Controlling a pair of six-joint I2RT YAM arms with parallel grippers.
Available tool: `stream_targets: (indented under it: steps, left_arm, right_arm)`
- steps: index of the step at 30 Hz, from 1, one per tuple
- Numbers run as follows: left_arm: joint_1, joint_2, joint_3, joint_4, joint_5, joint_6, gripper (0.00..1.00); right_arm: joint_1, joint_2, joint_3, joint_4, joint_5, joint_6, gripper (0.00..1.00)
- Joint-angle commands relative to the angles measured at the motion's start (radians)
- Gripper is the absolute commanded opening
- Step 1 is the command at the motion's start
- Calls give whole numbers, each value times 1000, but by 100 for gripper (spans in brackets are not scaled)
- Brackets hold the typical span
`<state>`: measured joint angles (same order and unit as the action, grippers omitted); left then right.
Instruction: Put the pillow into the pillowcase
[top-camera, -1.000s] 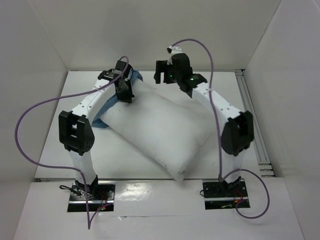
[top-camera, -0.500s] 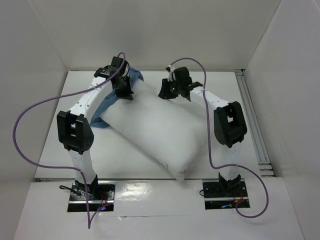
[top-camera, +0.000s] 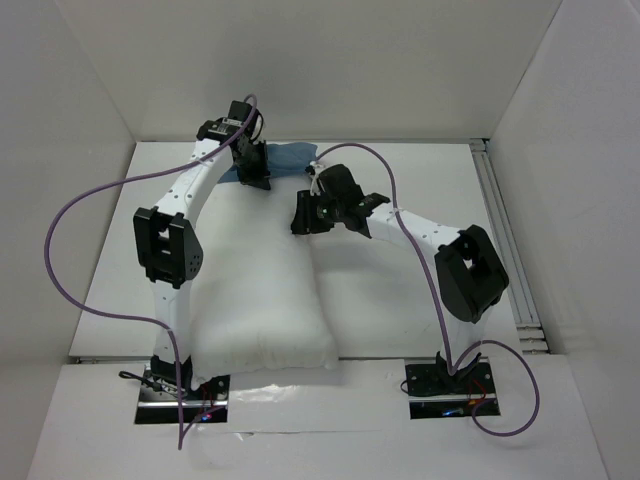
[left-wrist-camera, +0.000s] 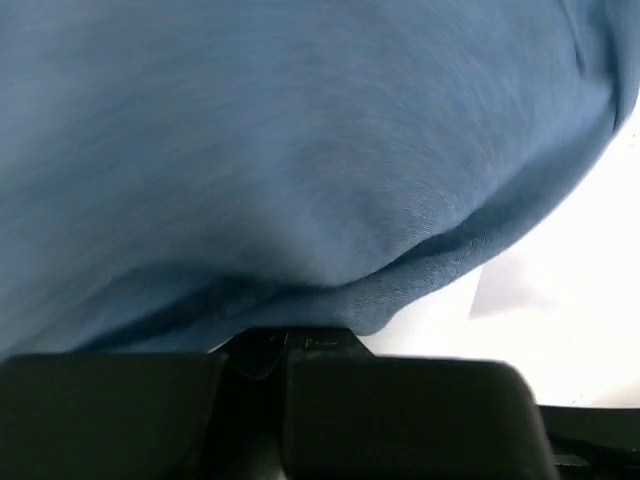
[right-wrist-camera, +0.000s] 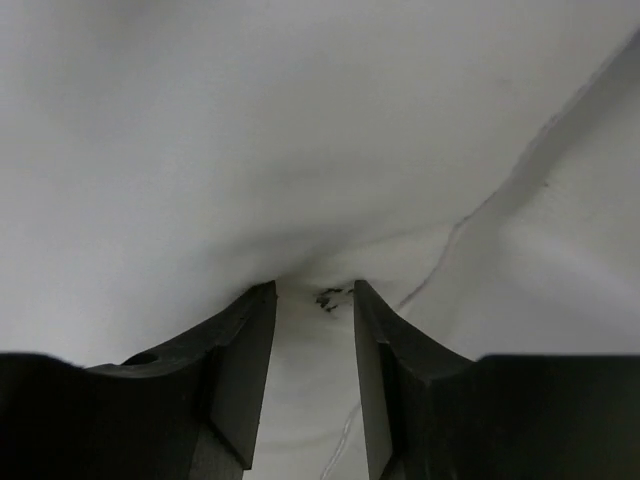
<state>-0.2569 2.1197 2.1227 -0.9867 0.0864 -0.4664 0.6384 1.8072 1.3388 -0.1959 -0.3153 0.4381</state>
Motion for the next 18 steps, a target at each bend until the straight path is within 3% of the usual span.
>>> stream_targets:
  steps: [1,3,7,14,18]
  left_arm:
    - [8,-49,7,20,-27,28,0]
    - [8,-105,-16,20,-17,28,4]
    - [8,-190,-61,0,-8,28,29]
    - [-42,-234,-52,-52,12,37,42]
    - [-80,-234,-41,-89,12,48,57]
  right_arm:
    - [-49,-72,36,21,112,27,45]
    - [-78,-82,36,42,160,36,45]
    - [-105,12,164,18,212,-1,42]
    - [-123,128,258,18,271,-10,42]
    - [-123,204,316,33,292,-29,45]
